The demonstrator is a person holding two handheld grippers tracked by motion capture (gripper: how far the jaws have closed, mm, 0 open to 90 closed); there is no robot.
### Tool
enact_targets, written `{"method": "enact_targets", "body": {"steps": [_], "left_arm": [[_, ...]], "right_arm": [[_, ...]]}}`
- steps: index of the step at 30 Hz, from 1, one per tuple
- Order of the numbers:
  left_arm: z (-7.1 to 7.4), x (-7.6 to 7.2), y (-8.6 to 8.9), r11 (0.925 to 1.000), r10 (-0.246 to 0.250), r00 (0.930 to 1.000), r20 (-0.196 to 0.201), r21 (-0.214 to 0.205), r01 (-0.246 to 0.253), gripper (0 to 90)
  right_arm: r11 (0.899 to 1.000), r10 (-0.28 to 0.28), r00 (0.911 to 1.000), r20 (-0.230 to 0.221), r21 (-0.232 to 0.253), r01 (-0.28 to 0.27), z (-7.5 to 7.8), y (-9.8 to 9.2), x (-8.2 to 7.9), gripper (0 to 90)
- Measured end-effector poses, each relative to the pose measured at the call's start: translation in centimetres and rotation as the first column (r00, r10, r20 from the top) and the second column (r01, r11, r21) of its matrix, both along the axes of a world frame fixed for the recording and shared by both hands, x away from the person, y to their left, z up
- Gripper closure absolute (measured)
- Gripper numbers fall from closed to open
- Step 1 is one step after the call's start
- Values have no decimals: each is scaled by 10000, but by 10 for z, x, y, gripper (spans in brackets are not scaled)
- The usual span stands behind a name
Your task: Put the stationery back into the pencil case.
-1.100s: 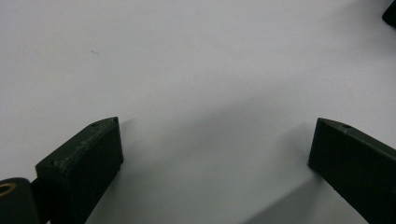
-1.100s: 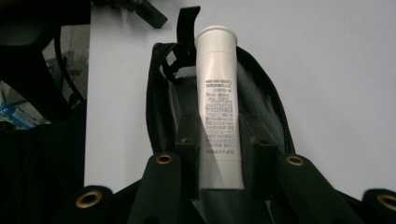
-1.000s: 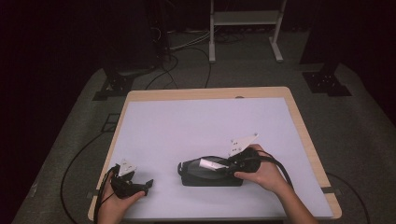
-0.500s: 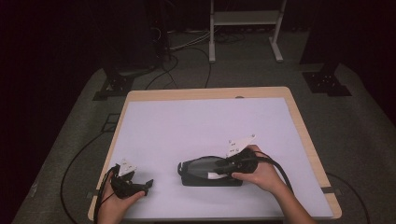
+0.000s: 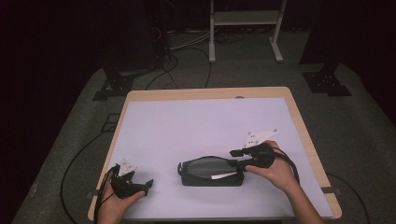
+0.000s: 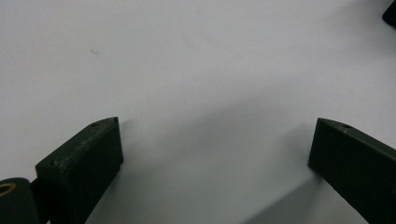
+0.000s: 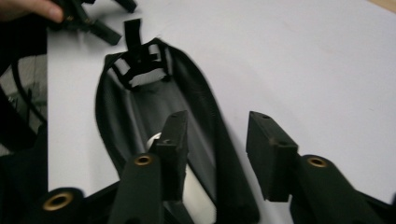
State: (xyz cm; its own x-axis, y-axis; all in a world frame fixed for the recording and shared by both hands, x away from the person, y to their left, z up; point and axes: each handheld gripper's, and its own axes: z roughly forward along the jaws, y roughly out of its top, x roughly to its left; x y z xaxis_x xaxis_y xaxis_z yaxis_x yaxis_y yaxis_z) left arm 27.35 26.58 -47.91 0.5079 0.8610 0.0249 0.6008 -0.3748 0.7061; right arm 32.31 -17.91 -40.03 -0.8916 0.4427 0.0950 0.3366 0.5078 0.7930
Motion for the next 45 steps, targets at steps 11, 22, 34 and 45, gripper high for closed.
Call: {"method": "enact_targets", "body": {"steps": [11, 22, 34, 45], "left_arm": [[0, 0, 0, 10000, 0, 10000, 13, -8, 0, 19], [0, 0, 0, 10000, 1, 10000, 11, -8, -1, 19], [0, 0, 0, 10000, 5, 10000, 31, -5, -5, 19], [0, 0, 0, 10000, 1, 10000, 39, 0, -1, 19]], "right_arm": [[9862, -1630, 9866, 100, 313, 1626, -2, -32, 6, 394], [9595, -2785, 9602, 216, -375, 2792, -18, -61, -5, 332], [9272, -3686, 9296, 44, -695, 3680, -42, -97, -24, 286], [8828, -4438, 8961, 116, -1664, 4394, -66, -117, -34, 252]]}}
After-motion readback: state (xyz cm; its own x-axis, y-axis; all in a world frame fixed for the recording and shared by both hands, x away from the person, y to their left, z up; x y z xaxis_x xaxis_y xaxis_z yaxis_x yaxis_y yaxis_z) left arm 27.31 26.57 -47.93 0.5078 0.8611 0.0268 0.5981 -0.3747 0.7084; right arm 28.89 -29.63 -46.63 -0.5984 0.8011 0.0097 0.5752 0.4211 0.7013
